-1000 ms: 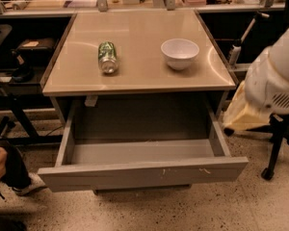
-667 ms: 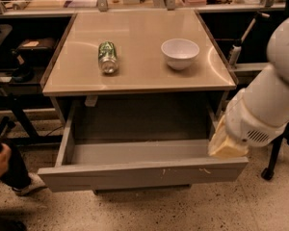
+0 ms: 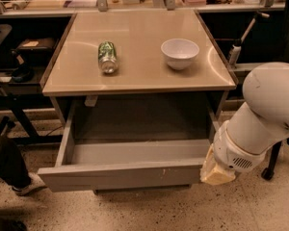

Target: Close top drawer

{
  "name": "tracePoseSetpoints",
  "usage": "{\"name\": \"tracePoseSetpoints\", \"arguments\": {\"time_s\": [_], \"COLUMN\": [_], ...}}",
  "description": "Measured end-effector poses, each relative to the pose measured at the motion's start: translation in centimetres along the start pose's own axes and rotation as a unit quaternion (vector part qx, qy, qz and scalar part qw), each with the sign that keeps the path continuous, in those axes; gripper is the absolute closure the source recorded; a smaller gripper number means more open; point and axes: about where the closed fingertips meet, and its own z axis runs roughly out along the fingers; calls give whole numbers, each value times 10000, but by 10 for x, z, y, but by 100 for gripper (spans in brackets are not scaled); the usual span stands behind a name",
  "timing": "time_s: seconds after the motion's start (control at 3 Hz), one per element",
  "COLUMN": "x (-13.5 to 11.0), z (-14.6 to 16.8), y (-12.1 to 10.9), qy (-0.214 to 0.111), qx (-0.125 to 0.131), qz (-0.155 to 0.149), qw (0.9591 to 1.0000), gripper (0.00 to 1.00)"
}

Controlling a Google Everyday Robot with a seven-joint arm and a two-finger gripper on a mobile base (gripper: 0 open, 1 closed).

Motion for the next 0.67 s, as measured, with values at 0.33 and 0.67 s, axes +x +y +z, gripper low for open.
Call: {"name": "tracePoseSetpoints", "arguments": {"time_s": [0.33, 0.67], "x": [-1, -3], "z": [16, 64], "y": [5, 8], "qy": [-28, -233], "qx": [-178, -523], "qz": [24, 237], "qw": [9998, 9981], "gripper": [100, 100]}}
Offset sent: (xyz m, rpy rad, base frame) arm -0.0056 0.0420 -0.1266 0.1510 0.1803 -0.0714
